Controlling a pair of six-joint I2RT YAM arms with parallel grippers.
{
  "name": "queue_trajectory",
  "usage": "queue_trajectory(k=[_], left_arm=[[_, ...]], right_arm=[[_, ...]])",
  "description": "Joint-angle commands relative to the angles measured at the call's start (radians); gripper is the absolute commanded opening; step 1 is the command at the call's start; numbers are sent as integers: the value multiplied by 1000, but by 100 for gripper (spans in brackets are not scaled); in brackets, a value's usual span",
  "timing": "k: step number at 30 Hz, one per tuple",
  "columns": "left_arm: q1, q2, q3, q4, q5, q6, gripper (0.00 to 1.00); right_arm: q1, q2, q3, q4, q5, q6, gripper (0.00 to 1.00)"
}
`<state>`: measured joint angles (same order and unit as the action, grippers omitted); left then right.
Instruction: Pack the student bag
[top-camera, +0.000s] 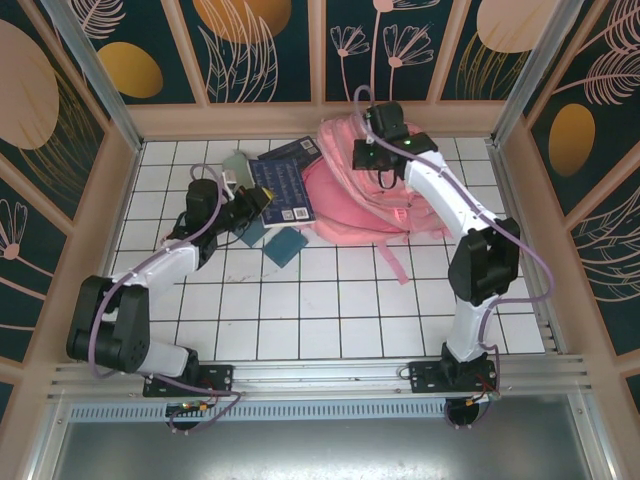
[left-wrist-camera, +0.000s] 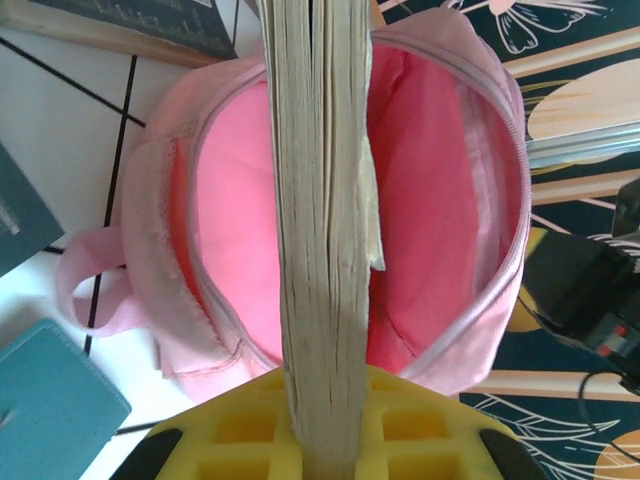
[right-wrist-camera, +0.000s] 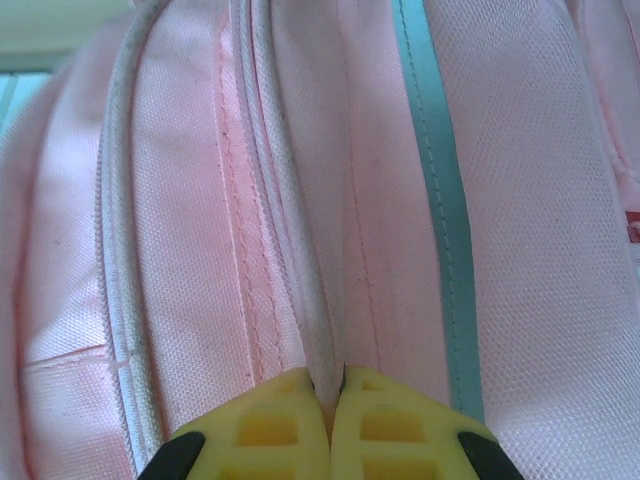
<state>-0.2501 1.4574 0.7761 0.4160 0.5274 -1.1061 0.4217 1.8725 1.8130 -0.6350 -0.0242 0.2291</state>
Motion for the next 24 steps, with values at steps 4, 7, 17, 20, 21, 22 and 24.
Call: queue_trajectory(k=[4,7,17,20,21,22,24], left_arm=[[-77,146,143,173,23,-47,0],[-128,227,223,186,8,-60,0],[-270,566,537,154,-78,-130,0],[-305,645,623,145,-93,-145,0],[-316,667,652,133,-99,-143,0],[-326,691,689,106,-113,-136,0],[-345,741,759,39,-136,-127,0]], right_arm=[[-61,-72,72,69,-352,137,0],[-88,-83,72,92,-420,179,0],[-114,-132,23,167,-514,296,0],[-117,-149,-3,191,-524,317,0],[-119,-155,-12,199,-529,326,0],[-121,-160,-20,208,-532,334,0],[-124,-169,-30,218,-537,346,0]])
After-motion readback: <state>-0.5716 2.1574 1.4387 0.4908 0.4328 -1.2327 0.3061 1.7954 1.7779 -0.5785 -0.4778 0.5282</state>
